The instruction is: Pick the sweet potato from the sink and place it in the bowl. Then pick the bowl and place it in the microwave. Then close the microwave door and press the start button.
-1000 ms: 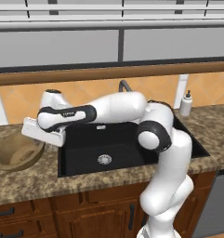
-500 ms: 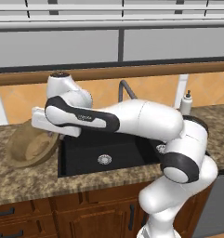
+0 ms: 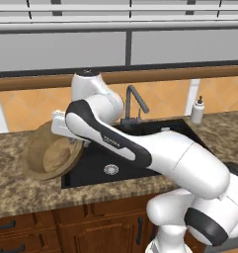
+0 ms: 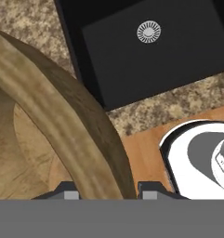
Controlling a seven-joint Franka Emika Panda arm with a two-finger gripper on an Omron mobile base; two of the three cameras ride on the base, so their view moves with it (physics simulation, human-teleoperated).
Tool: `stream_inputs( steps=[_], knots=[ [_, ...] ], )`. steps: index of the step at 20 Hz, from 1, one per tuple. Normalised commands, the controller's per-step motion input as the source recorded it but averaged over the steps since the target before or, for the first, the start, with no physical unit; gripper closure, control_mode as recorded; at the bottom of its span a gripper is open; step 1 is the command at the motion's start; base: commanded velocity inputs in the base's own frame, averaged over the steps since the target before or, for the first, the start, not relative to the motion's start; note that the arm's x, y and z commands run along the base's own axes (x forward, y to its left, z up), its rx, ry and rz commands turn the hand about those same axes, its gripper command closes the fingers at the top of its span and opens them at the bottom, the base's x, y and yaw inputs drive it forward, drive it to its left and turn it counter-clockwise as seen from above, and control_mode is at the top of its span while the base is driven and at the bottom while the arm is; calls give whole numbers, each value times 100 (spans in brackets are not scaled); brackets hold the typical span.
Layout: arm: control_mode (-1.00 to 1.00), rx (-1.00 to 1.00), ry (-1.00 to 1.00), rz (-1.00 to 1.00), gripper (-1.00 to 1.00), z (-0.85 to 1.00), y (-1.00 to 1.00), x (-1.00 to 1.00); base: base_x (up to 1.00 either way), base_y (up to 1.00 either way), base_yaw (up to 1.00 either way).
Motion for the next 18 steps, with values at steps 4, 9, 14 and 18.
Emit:
stream_inputs(
  steps=[4,9,14,18],
  knots=[
    [-100,0,0,-9,100,42,-68,-49,0,0,0],
    [-100,0,0,-19,100,44,-79,-51,0,0,0],
    [-100,0,0,-30,100,52,-82,-34,0,0,0],
    [-100,1,0,-27,100,47,-85,-24,0,0,0]
  ],
)
